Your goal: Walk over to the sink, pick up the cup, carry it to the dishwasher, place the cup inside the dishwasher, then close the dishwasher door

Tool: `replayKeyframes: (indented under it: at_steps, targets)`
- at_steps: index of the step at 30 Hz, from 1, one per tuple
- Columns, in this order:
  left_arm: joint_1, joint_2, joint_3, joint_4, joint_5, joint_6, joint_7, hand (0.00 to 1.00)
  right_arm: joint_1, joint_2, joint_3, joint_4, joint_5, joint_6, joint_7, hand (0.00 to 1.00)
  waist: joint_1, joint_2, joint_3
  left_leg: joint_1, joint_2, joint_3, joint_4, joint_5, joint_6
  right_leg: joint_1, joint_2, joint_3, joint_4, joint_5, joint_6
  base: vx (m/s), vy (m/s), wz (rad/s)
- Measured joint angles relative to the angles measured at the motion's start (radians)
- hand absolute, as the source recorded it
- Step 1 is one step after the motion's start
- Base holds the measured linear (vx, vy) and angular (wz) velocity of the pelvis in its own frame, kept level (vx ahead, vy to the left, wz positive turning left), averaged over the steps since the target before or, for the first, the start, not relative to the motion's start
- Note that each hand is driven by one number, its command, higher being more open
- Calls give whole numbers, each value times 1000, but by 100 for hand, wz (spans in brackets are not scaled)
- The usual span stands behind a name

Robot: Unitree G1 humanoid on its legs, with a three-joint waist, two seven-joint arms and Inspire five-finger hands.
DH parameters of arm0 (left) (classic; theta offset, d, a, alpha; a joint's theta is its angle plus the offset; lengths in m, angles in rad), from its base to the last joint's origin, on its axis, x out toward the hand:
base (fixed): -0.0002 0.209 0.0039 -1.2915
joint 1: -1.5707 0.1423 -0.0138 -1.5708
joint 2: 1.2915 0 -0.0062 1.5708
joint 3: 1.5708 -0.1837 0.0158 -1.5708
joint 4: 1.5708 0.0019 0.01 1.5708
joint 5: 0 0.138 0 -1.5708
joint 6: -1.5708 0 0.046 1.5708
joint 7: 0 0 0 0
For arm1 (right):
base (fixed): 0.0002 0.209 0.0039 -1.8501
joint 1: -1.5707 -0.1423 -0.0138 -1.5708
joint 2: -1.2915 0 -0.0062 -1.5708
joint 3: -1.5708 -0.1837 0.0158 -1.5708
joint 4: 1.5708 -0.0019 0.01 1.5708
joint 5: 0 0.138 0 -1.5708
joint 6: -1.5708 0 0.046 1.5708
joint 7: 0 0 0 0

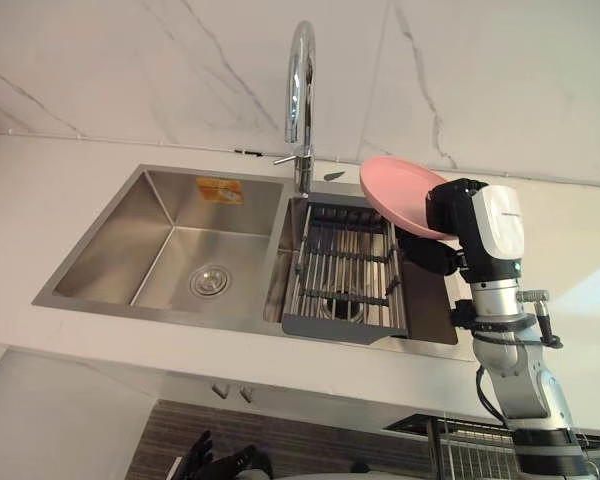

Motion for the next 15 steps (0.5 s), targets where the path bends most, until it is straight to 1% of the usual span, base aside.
replayKeyframes:
  at_steps: [6,8,9,11,12,13,14,15]
  targets:
    - [11,-3,-1,2,5,-1,13,100,96,77,-79,-106,20,-25,-30,0,-12,3,-11,13,4,-3,0,0,0,13,0,3,6,0,-2,-15,-1,-1]
    - [17,-4,1,1,5,-6,13,100,101,85,-85,-129,20,-26,-46,0,-16,3,-12,14,5,3,2,-11,-9,2,1,18,14,-2,-4,-53,8,-15]
    - [20,-6,2,-1,5,-12,13,100,101,89,-85,-140,20,-28,-55,0,-18,2,-11,7,9,13,29,-28,-12,-9,2,33,24,-5,-6,-64,21,-35]
    - [23,-9,5,-9,4,-24,13,100,100,90,-85,-144,20,-35,-56,0,-9,1,-12,-27,18,15,126,-87,-18,-23,4,64,37,-11,-12,-45,15,-56]
    - [25,-23,17,-17,5,-41,11,100,100,88,-84,-144,24,-37,-56,0,1,9,-13,-80,38,8,267,-165,-20,-41,20,98,53,-15,-20,-26,13,-69]
    - [25,-28,20,-18,5,-47,11,100,100,86,-84,-144,29,-37,-56,0,0,12,-14,-102,48,-3,324,-193,-21,-47,28,113,58,-17,-24,-9,28,-89]
    - [25,-36,19,-18,5,-52,10,100,100,84,-85,-144,40,-36,-56,0,0,28,-15,-130,62,-73,411,-237,-19,-58,48,143,68,-13,-23,5,30,-67]
    - [25,-39,19,-17,5,-52,10,100,100,84,-85,-144,42,-34,-56,0,-2,38,-18,-134,64,-101,429,-255,-22,-65,57,160,76,-11,-21,-3,50,-84]
